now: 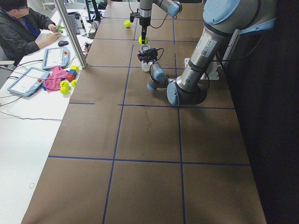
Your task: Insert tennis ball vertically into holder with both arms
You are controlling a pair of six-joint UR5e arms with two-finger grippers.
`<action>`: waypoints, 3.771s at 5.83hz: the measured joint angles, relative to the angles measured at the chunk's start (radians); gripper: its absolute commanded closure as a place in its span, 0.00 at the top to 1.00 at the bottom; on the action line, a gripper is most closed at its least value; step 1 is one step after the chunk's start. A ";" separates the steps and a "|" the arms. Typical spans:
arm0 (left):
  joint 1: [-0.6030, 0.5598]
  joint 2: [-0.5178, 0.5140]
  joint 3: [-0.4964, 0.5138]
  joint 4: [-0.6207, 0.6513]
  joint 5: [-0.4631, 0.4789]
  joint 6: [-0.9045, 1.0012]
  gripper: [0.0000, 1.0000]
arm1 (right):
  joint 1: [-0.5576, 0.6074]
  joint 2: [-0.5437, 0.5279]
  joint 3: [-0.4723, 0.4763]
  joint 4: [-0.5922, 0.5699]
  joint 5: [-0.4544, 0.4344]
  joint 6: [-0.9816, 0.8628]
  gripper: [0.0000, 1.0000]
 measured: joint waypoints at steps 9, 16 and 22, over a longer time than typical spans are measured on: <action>0.000 0.000 -0.001 0.002 0.000 0.000 0.95 | 0.303 -0.317 0.184 -0.001 0.174 -0.454 1.00; -0.001 0.025 -0.062 0.045 -0.002 0.000 0.95 | 0.669 -0.563 -0.135 0.219 0.305 -1.168 1.00; -0.011 0.054 -0.104 0.124 -0.004 0.008 0.95 | 0.670 -0.603 -0.153 0.253 0.304 -1.176 1.00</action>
